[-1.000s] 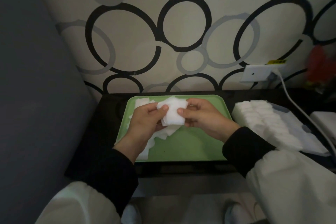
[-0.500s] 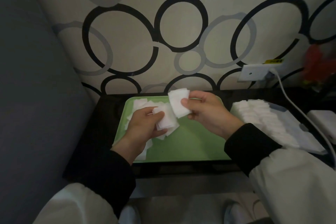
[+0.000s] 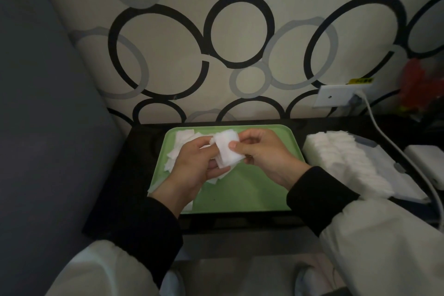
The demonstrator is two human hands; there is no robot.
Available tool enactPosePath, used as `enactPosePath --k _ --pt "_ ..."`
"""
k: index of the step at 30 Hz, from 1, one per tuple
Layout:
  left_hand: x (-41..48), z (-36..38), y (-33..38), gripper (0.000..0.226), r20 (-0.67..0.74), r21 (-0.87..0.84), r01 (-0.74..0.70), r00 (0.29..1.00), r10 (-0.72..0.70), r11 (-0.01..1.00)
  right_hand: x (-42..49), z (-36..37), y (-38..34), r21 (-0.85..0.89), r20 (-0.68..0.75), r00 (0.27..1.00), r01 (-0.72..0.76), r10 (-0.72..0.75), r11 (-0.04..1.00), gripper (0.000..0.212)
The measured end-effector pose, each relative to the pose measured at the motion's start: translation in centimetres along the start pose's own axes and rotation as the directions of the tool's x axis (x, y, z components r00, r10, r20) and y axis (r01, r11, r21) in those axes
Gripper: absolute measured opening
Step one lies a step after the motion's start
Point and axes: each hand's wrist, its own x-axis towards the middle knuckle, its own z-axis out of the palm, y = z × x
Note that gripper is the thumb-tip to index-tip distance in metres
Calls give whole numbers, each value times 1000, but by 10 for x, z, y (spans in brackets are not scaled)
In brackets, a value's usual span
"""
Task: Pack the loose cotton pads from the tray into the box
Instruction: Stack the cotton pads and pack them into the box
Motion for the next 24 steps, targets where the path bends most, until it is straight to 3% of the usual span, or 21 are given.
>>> enactPosePath --k 8,11,13,17,18,20,24 --pt "1 1 5 32 -83 -40 66 994 -69 997 1 5 4 -95 -35 999 22 -25 995 18" --pt "0 -3 1 25 -48 166 -57 997 66 985 3 8 6 -195 -20 996 84 -90 977 24" --pt "4 -9 0 20 -112 202 -84 988 108 976 10 6 8 -250 -25 996 81 -90 965 25" --pt "14 -23 2 14 -296 274 -110 936 193 955 38 -12 21 -426 -253 963 -21 -97 904 2" --pt "15 -26 3 12 -319 280 -119 924 210 952 44 -17 24 -459 -279 955 -40 -101 888 8" --pt "17 -29 3 12 -341 304 -132 910 237 944 54 -20 28 -522 -257 961 -52 -99 851 18" --pt "22 -30 2 11 -333 367 -159 897 289 917 73 -11 35 -704 -62 996 -1 -60 710 37"
